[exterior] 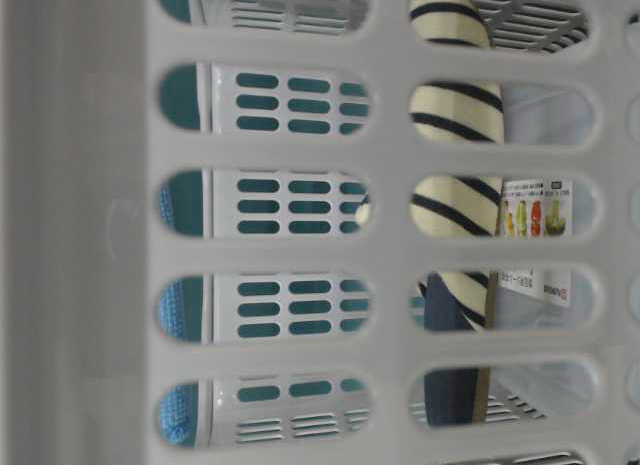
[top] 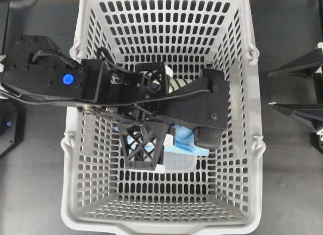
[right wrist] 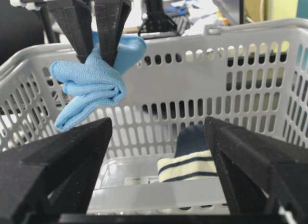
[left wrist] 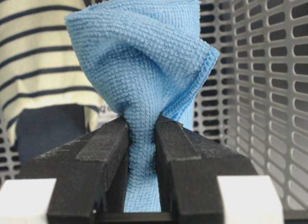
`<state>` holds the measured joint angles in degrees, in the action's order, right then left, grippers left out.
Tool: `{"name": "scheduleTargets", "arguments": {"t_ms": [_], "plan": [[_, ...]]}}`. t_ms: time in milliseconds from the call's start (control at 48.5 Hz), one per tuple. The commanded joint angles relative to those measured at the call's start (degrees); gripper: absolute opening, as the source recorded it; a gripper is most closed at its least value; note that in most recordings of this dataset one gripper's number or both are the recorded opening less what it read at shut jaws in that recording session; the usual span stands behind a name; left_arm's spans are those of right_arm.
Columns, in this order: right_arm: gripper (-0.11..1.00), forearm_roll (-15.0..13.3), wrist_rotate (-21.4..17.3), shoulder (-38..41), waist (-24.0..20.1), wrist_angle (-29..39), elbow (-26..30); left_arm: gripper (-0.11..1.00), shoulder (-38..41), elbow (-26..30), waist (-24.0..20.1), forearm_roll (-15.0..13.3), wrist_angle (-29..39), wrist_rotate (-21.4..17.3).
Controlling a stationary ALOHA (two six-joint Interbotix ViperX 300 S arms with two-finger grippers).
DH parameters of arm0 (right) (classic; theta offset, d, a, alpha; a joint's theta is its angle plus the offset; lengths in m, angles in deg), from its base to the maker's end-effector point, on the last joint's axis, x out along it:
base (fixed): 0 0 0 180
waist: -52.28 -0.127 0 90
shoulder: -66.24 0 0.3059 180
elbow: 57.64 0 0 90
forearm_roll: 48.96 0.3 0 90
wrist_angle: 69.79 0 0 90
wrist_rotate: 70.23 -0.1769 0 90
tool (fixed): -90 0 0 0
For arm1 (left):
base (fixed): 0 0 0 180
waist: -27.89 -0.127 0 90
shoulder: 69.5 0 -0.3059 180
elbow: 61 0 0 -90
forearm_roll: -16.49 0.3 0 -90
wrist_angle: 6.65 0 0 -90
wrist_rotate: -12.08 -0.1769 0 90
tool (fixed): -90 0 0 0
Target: Pick up the blue cloth from the shopping basket with the left arm.
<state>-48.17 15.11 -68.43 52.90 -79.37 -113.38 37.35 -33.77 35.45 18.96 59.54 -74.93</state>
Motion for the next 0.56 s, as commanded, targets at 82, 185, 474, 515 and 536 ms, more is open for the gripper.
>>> {"name": "scheduleTargets", "arguments": {"t_ms": [82, 185, 474, 515, 536], "plan": [[0.75, 0.2, 0.1, 0.2, 0.1, -0.4, 0.4, 0.13, -2.0, 0.5, 0.1, 0.2, -0.3, 0.0], [0.75, 0.2, 0.1, 0.2, 0.1, -0.3, 0.4, 0.13, -2.0, 0.5, 0.1, 0.2, 0.0, 0.0], [0.75, 0.1, 0.1, 0.2, 0.1, -0.3, 0.4, 0.13, -2.0, 0.4, 0.1, 0.2, 0.2, 0.0], [0.75, 0.2, 0.1, 0.2, 0.1, -0.4, 0.4, 0.13, -2.0, 0.5, 0.1, 0.2, 0.2, 0.0], [0.75, 0.2, 0.1, 0.2, 0.0, -0.4, 0.4, 0.13, -2.0, 0.5, 0.1, 0.2, 0.2, 0.0]]}}
